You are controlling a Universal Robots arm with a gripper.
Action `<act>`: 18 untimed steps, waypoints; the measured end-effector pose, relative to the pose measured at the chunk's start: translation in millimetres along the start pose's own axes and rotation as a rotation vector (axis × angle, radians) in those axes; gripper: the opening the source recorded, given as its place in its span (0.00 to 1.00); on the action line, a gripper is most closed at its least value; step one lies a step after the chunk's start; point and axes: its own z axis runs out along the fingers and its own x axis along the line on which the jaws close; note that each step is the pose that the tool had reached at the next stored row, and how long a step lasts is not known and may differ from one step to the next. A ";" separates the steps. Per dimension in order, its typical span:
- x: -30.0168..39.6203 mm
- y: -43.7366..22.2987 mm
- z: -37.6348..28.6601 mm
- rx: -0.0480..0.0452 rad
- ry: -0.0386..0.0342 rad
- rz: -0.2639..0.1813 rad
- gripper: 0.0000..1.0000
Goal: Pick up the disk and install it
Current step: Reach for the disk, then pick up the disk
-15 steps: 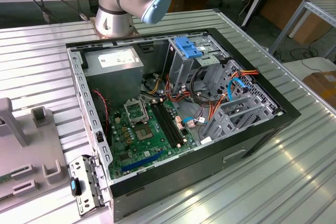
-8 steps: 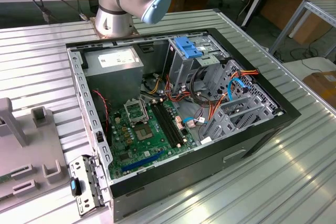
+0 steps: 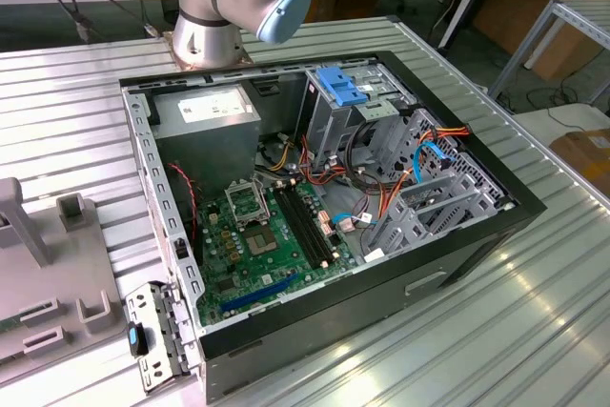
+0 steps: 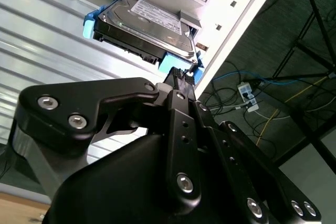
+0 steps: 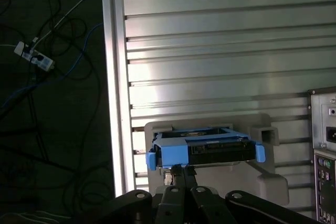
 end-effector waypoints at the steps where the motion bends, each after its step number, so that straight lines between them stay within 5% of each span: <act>1: 0.0 0.0 0.1 0.0000 -0.0001 0.000 0.11; 18: 0.7 -0.2 4.0 -0.0001 -0.0001 0.000 0.11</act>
